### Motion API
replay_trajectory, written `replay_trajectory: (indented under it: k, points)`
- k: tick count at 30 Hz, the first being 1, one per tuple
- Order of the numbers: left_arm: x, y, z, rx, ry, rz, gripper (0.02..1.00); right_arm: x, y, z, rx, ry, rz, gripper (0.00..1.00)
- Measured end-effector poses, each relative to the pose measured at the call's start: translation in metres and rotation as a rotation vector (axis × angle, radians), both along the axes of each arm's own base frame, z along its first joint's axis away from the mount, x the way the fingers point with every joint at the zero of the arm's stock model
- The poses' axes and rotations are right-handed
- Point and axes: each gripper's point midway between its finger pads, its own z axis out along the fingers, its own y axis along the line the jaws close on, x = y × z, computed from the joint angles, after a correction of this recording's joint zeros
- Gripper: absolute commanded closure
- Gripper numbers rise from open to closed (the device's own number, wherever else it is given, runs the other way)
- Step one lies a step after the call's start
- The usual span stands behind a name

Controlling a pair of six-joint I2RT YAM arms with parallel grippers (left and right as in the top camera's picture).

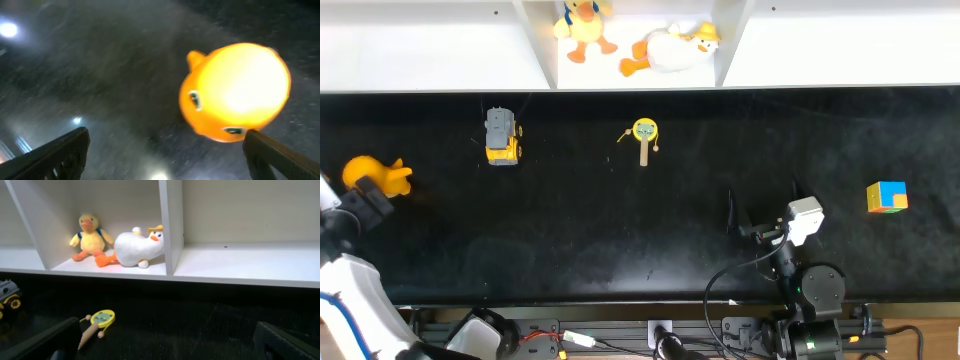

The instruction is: Store Toys

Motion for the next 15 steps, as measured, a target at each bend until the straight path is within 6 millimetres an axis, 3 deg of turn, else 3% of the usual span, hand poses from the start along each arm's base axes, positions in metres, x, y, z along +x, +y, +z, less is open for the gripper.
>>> replay_trajectory:
  k: [9, 15]
  points:
    - [0.023, -0.005, 0.011, 0.039, -0.067, -0.145, 0.023, 0.0, 0.0, 0.0, 0.0, 0.0, 0.0, 0.005]
    - [0.036, -0.007, -0.008, -0.003, -0.066, -0.221, 0.023, 0.0, 0.0, 0.0, 0.0, 0.0, 0.0, 0.005]
